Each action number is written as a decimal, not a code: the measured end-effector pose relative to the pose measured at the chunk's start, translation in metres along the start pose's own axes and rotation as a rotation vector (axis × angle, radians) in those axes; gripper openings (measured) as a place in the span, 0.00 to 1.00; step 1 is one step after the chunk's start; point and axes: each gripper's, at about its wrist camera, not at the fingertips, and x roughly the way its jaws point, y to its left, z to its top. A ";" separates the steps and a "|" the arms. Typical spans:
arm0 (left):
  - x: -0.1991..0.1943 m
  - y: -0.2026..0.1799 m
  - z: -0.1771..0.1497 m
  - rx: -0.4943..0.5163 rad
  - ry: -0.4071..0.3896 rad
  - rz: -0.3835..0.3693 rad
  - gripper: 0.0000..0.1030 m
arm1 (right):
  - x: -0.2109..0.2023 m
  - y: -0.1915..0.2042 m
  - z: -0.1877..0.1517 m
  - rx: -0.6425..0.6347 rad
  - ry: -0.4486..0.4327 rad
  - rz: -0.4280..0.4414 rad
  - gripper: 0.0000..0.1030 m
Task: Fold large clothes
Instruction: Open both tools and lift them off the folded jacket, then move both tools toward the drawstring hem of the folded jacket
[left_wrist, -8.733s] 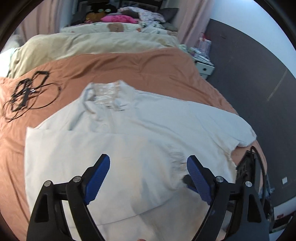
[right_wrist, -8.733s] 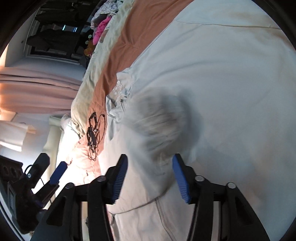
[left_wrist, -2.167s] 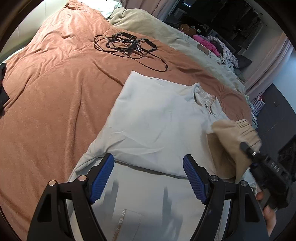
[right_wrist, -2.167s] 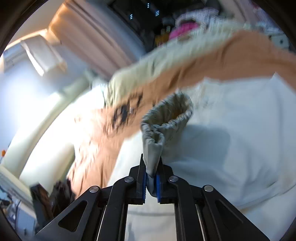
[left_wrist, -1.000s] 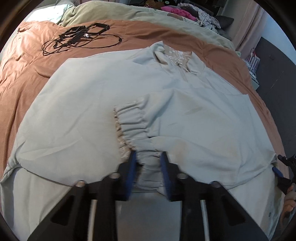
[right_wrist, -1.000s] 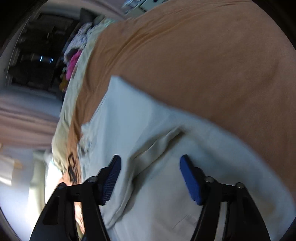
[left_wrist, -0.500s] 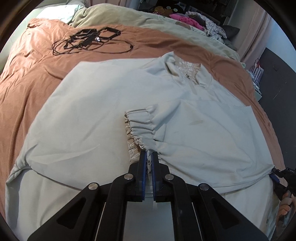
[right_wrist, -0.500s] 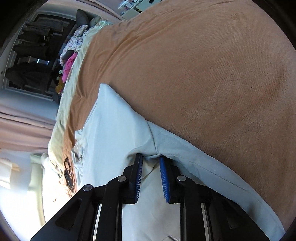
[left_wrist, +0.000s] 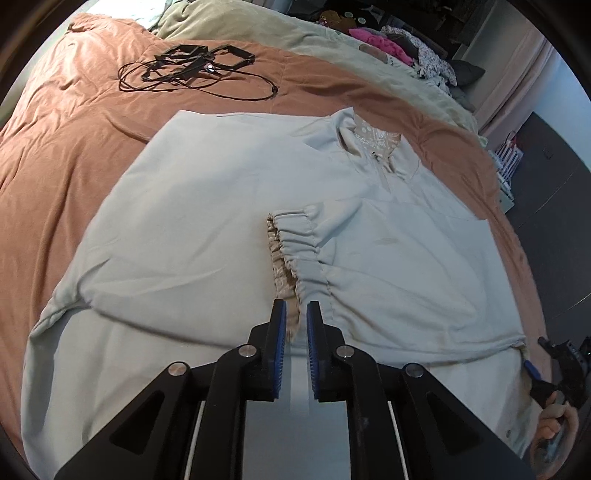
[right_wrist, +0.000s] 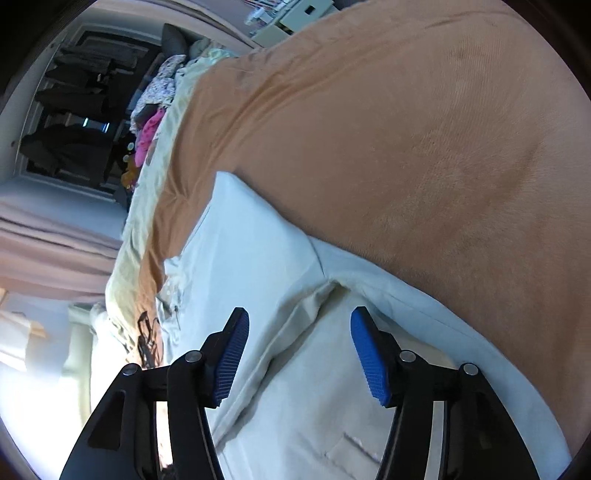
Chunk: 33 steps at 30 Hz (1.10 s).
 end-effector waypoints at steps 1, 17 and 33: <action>-0.007 0.001 -0.002 -0.005 -0.003 -0.008 0.29 | -0.004 0.001 -0.003 -0.009 -0.003 -0.003 0.56; -0.144 0.057 -0.076 -0.054 -0.118 0.001 0.74 | -0.099 -0.017 -0.074 -0.222 0.050 -0.020 0.63; -0.251 0.129 -0.184 -0.080 -0.207 0.033 0.74 | -0.196 -0.044 -0.141 -0.475 0.040 -0.034 0.71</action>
